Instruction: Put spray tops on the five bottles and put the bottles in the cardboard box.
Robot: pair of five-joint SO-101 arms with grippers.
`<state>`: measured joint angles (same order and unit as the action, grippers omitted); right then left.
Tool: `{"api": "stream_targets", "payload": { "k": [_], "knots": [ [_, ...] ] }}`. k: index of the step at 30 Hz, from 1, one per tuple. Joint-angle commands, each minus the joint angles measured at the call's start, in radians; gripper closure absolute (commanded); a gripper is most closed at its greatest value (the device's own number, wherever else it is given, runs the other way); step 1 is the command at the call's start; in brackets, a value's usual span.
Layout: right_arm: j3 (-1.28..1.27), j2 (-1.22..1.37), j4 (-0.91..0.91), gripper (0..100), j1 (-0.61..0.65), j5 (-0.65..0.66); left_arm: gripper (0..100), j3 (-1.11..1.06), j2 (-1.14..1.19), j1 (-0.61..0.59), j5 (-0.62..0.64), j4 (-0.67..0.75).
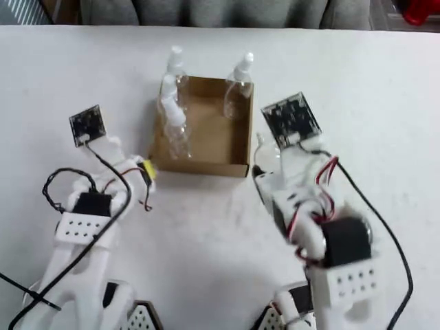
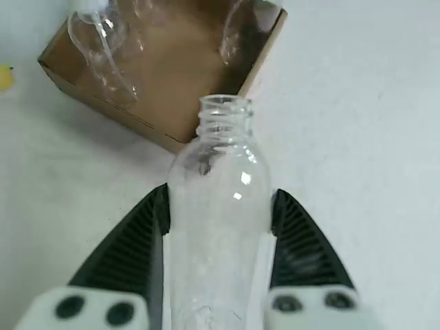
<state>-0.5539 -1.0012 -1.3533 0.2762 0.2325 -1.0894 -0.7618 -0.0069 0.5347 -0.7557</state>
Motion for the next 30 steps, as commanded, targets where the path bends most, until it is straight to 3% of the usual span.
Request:
{"api": "stream_targets", "payload": {
  "k": [1,5,12,21,25,30],
  "knots": [
    [-0.187,-0.163,0.245,98.1,0.064,0.009,98,0.009,-0.039,-0.031,-0.015,-0.008],
    [-0.342,-0.262,0.492,98.1,0.076,0.006,98,0.014,-0.039,-0.036,-0.017,-0.008],
    [-0.41,-0.335,0.647,98.1,0.088,0.006,98,0.017,-0.041,-0.067,-0.017,-0.003],
    [-0.543,-0.395,0.969,98.2,0.366,-0.029,98,0.121,-0.041,-0.245,-0.026,0.043],
    [-0.671,-0.475,1.095,98.2,0.443,-0.183,98,0.221,-0.041,-0.255,-0.146,-0.023],
    [-0.799,-0.611,1.164,98.2,0.499,-0.198,98,0.434,-0.041,-0.254,-0.152,-0.127]
  ]
}}
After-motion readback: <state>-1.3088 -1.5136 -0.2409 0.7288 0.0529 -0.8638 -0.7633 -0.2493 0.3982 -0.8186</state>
